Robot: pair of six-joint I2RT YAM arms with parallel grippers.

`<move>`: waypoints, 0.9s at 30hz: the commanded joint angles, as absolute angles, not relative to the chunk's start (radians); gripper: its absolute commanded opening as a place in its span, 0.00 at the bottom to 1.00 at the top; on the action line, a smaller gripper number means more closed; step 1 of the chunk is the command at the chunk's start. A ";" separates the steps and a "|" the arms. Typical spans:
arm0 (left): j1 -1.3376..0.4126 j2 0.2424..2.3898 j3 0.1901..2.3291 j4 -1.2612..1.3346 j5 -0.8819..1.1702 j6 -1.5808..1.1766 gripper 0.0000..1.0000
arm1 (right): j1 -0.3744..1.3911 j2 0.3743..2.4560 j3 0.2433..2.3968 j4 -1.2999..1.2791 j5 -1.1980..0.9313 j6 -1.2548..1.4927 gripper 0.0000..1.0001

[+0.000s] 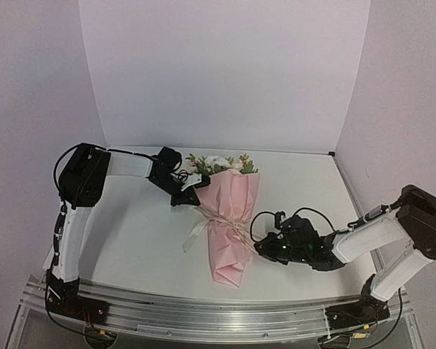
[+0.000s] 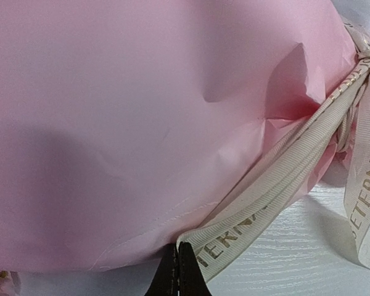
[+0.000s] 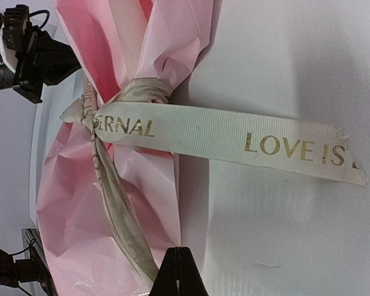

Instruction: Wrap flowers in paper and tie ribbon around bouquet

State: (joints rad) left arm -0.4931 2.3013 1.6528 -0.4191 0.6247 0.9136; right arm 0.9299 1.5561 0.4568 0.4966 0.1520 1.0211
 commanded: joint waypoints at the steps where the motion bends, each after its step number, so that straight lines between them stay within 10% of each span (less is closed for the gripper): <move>1: -0.388 2.248 1.637 -0.385 0.422 0.932 0.00 | 0.956 1.593 0.428 0.343 0.103 1.021 0.00; 27: -0.396 2.058 1.402 -0.621 0.594 0.716 0.00 | 0.757 1.510 0.551 0.291 0.156 0.847 0.00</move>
State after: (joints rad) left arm -0.4167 2.0800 1.4430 -0.6292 0.6789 0.7055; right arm 0.7793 1.5000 0.5919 0.3239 0.1485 0.8574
